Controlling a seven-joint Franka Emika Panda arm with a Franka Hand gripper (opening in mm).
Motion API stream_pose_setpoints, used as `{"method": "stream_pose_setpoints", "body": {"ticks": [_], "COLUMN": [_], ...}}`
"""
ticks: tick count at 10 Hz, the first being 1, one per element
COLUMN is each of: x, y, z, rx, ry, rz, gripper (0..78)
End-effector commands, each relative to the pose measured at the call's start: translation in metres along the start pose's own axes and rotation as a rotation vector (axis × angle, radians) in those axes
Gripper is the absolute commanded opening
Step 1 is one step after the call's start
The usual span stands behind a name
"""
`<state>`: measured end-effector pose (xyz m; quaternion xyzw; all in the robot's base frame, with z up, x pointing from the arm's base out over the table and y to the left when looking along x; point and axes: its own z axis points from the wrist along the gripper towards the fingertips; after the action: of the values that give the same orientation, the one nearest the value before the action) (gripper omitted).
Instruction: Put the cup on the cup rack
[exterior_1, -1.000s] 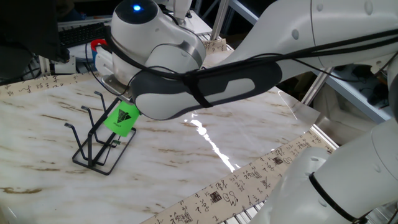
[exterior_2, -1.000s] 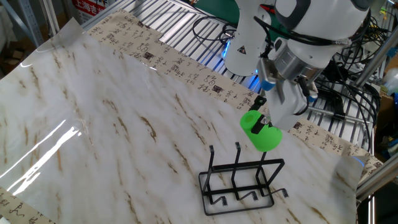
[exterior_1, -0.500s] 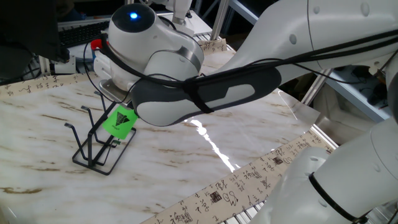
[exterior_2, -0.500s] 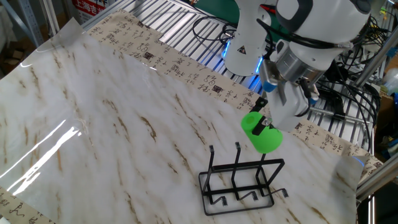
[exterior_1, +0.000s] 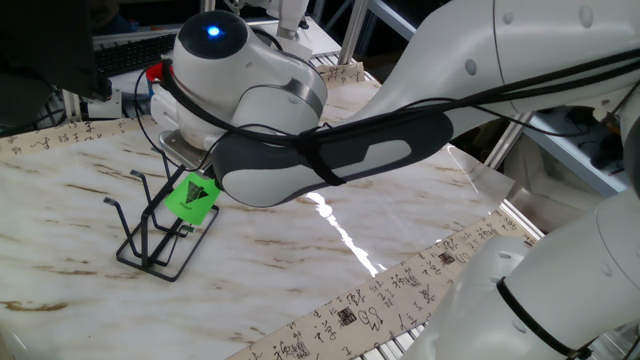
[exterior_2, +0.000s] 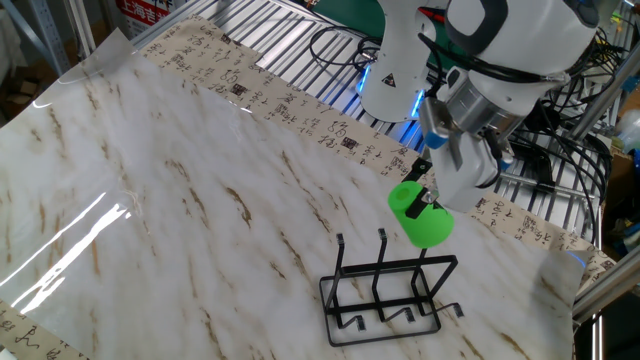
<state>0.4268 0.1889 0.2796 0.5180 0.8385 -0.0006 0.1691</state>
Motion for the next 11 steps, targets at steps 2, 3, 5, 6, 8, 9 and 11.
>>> {"method": "stream_pose_setpoints", "body": {"ticks": [2,3,5,6,8,9,11], "x": [0.0034,0.0044,0.0051,0.0051,0.0051,0.0051,0.0051], "y": [-0.0024,-0.0029,-0.0032,-0.0032,-0.0032,-0.0032,-0.0032], "z": [-0.0014,-0.0026,-0.0034,-0.0034,-0.0034,-0.0034,-0.0034], "rx": [-0.002,-0.002,0.001,0.0,-0.007,-0.011,-0.012], "ry": [-0.002,-0.003,-0.007,-0.005,0.004,0.014,0.015], "rz": [0.006,0.013,0.009,0.006,0.006,0.006,-0.012], "gripper": [1.2,1.2,1.2,1.2,1.2,1.2,1.2]}}
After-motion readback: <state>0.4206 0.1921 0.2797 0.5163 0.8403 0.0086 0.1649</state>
